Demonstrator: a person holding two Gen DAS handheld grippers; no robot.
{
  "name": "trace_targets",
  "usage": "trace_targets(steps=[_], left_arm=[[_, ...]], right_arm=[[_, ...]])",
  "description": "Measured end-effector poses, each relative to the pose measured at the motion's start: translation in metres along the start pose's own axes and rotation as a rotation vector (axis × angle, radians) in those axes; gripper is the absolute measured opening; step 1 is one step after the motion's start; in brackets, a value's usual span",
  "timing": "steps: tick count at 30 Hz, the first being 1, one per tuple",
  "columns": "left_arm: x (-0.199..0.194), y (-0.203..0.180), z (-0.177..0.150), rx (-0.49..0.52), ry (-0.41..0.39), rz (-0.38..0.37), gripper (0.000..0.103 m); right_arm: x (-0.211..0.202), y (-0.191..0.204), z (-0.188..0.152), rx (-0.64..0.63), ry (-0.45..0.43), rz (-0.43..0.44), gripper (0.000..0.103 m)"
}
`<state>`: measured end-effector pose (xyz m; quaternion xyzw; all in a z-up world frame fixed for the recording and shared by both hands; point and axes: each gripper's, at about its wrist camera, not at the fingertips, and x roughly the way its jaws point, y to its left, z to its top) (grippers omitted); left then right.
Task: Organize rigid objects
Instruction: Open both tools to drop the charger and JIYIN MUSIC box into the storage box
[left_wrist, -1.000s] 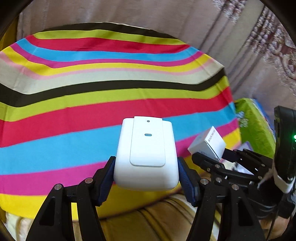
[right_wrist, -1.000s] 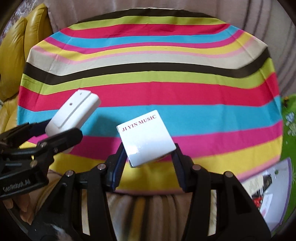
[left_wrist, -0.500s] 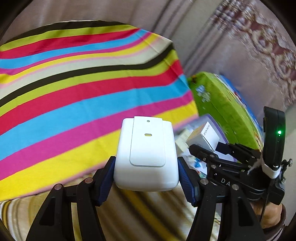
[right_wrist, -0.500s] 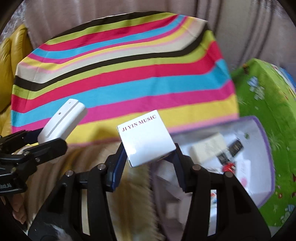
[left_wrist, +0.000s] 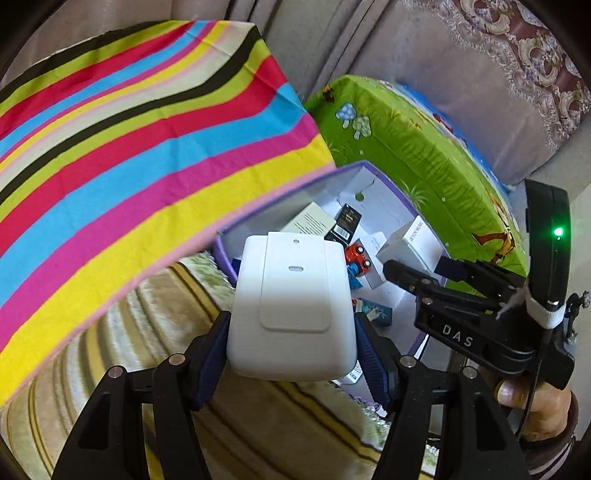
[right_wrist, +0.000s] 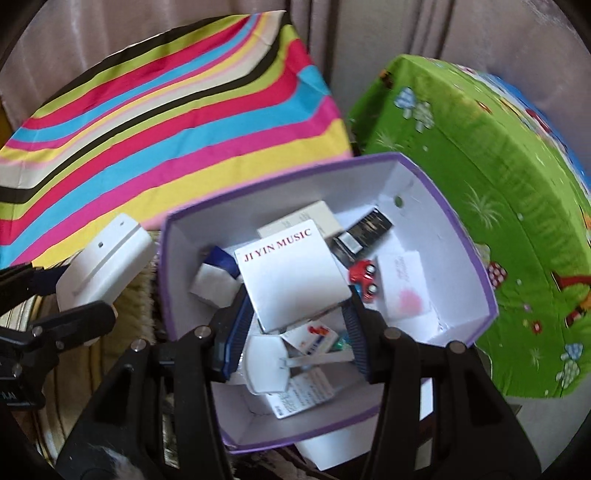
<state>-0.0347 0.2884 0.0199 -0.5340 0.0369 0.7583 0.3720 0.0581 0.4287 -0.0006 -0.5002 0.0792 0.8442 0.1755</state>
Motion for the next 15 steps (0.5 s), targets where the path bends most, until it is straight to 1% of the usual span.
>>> trace_targets(steps=[4, 7, 11, 13, 15], left_arm=[[0.005, 0.0, -0.006, -0.014, 0.03, -0.026, 0.066], [0.009, 0.0, -0.005, -0.025, 0.035, -0.036, 0.068], [0.008, 0.006, -0.008, -0.077, 0.034, -0.069, 0.07], [0.006, 0.005, -0.01, -0.082, 0.031, -0.062, 0.071], [0.003, 0.001, -0.014, -0.075, 0.025, -0.041, 0.074]], right_arm=[[-0.002, -0.009, -0.004, 0.025, 0.008, -0.013, 0.053], [-0.002, -0.011, -0.004, 0.033, 0.006, -0.02, 0.053], [-0.003, -0.01, -0.005, 0.035, 0.018, -0.024, 0.054], [-0.005, -0.01, -0.006, 0.037, 0.016, -0.03, 0.059], [-0.007, -0.011, -0.007, 0.043, 0.014, -0.034, 0.071]])
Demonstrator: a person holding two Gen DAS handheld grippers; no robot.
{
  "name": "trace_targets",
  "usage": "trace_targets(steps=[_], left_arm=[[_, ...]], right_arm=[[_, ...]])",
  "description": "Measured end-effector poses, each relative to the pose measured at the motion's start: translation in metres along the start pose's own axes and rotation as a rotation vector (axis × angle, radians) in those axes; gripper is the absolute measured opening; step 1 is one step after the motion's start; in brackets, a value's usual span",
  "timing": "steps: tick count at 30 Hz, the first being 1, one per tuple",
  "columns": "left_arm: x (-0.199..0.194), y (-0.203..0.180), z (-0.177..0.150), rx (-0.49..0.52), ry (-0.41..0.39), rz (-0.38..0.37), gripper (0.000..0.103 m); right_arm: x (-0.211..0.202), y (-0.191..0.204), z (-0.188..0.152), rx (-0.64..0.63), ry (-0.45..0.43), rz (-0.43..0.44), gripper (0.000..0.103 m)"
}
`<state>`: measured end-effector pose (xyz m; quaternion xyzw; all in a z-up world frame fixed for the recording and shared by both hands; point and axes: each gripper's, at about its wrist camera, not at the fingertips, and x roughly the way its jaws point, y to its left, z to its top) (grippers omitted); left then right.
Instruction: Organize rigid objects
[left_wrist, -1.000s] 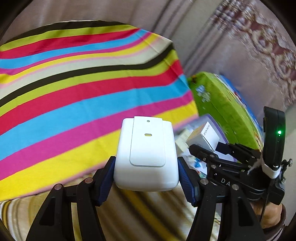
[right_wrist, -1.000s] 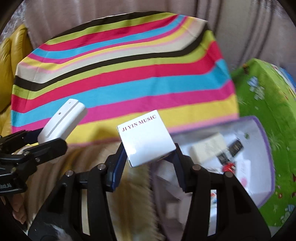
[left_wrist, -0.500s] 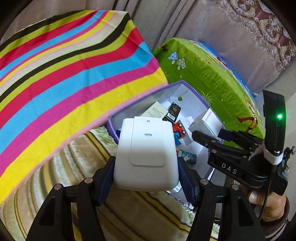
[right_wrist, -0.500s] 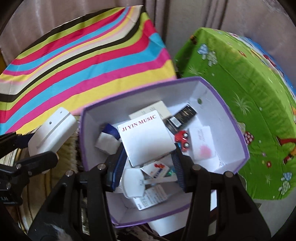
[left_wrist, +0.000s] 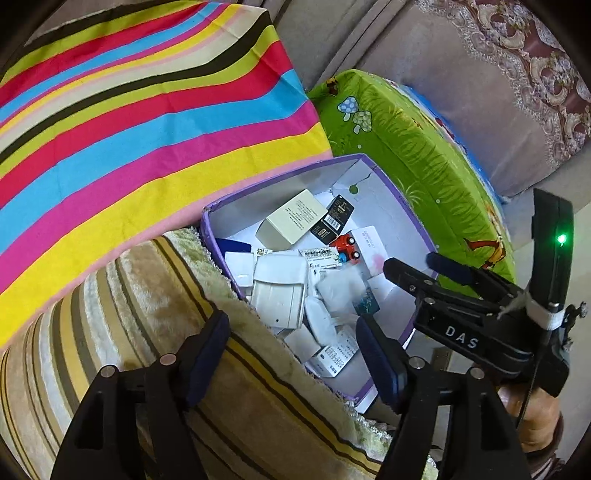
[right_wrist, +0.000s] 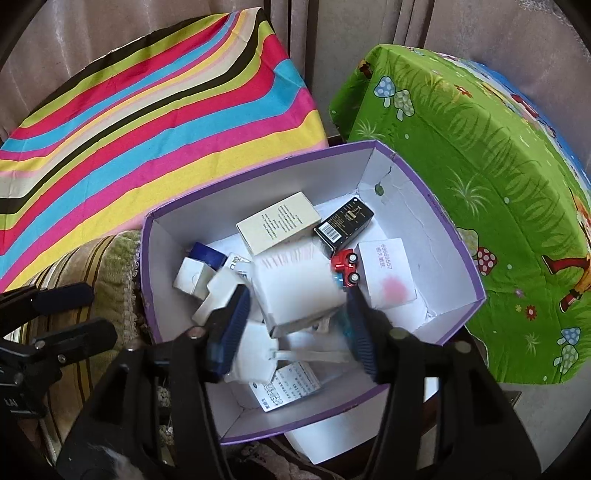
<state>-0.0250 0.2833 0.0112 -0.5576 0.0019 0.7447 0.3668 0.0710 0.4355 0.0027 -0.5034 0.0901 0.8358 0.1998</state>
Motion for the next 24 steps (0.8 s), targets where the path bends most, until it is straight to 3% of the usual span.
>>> trace_targets(steps=[5, 13, 24], left_arm=[[-0.003, -0.008, -0.009, 0.02, -0.009, 0.034, 0.081], [0.0, -0.01, -0.006, 0.027, 0.005, -0.017, 0.097], [0.005, -0.009, -0.004, 0.039, 0.016, -0.046, 0.101]], right_arm=[[-0.008, -0.004, -0.006, 0.021, -0.001, -0.006, 0.075], [-0.016, -0.012, -0.014, 0.048, -0.002, -0.02, 0.075], [-0.012, -0.011, -0.015, 0.048, 0.004, -0.02, 0.075]])
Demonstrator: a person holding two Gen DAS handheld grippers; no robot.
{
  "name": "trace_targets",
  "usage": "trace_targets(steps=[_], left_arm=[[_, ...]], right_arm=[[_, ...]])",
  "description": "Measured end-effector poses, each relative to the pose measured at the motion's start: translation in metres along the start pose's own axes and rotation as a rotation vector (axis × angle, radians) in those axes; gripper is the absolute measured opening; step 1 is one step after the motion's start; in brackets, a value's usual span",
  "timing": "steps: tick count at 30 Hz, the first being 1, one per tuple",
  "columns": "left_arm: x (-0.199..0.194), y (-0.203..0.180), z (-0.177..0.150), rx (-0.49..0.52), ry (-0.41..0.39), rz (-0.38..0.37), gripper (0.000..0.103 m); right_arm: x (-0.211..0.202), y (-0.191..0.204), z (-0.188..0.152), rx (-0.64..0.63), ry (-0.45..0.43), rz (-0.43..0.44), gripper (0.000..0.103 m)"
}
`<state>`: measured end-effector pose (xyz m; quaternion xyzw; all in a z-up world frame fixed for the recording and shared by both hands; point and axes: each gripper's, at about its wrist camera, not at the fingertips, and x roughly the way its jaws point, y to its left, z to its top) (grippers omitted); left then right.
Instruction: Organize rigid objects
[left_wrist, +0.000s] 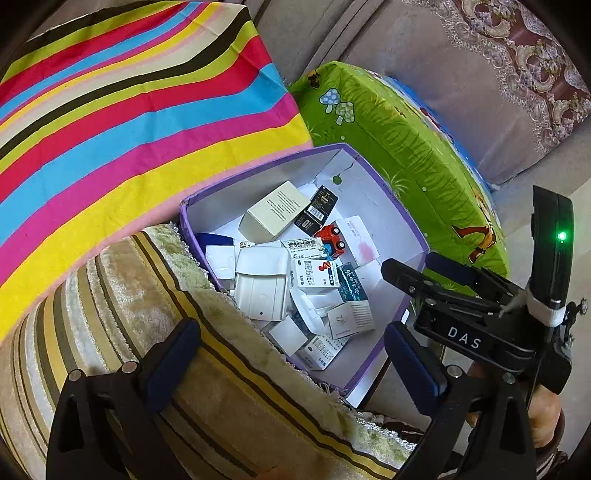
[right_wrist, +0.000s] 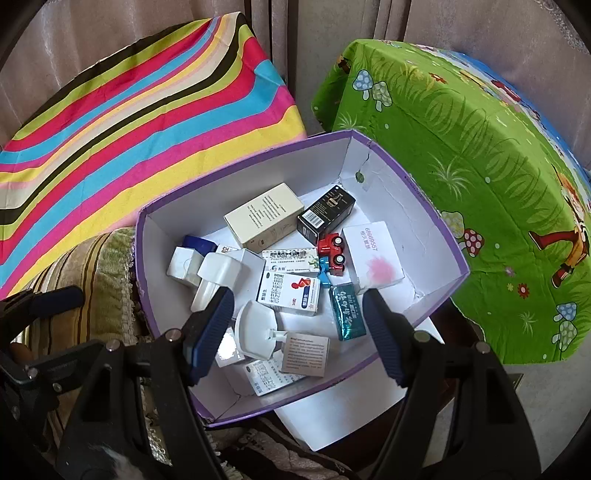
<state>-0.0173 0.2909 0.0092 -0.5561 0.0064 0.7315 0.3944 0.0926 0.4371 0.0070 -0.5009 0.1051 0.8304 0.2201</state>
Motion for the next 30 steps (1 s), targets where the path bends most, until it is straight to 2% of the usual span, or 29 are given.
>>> trace_targets(steps=[30], left_arm=[[0.0012, -0.0025, -0.0001, 0.005, 0.0, 0.008, 0.101]], right_arm=[[0.0036, 0.0006, -0.0033, 0.002, 0.008, 0.007, 0.075]])
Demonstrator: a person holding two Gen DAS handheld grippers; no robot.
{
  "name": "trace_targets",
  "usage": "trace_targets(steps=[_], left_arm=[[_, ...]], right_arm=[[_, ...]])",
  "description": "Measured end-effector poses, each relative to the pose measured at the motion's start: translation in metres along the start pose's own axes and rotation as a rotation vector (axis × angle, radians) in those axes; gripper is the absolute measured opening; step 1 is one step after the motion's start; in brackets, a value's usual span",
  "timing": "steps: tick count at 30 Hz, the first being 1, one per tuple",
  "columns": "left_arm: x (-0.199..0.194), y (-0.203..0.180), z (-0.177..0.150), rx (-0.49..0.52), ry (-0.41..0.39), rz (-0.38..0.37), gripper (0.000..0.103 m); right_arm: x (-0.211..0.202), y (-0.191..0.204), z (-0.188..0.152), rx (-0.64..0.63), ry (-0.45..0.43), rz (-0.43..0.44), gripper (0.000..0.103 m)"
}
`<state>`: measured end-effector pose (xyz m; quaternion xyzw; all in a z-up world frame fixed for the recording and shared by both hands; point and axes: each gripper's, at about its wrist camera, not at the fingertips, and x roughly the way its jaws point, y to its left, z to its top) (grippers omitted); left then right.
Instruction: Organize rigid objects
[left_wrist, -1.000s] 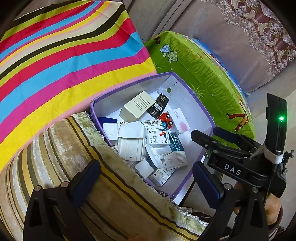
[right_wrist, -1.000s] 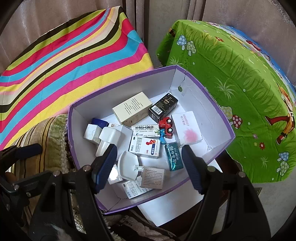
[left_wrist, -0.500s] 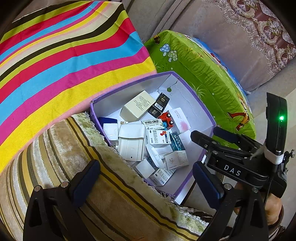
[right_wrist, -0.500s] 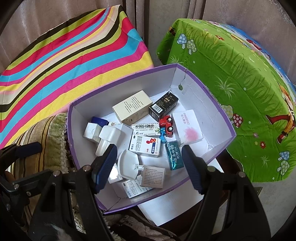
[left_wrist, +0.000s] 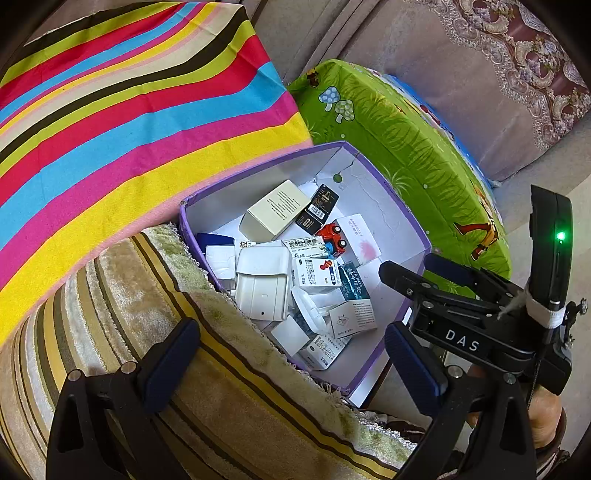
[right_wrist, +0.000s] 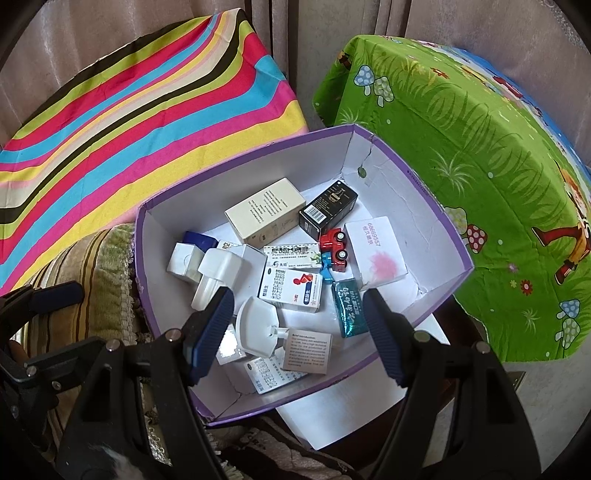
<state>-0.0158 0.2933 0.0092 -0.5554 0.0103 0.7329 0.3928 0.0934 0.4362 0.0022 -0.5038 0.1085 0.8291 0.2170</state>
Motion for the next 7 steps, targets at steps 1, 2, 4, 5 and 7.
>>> trace_targets(steps=[1, 2, 4, 5, 7], left_arm=[[-0.0001, 0.0, 0.0, 0.0, 0.0, 0.0, 0.101], [-0.0003, 0.0002, -0.0001, 0.0, -0.002, -0.001, 0.101], [0.0004, -0.0006, -0.0008, 0.005, -0.007, 0.001, 0.101], [0.0008, -0.001, -0.0009, 0.01, -0.009, 0.003, 0.101], [0.0019, -0.0013, -0.0005, 0.015, -0.008, 0.003, 0.102]], right_arm=[[0.0001, 0.0001, 0.0, 0.0, 0.0, 0.0, 0.075], [0.0001, 0.0, 0.0, 0.0, 0.0, 0.0, 0.075], [0.0002, 0.0, 0.0001, 0.0, 0.0, 0.001, 0.075], [0.0002, -0.0002, 0.0007, -0.001, 0.0, 0.001, 0.075], [0.0006, 0.0002, 0.0001, -0.001, 0.001, 0.001, 0.075]])
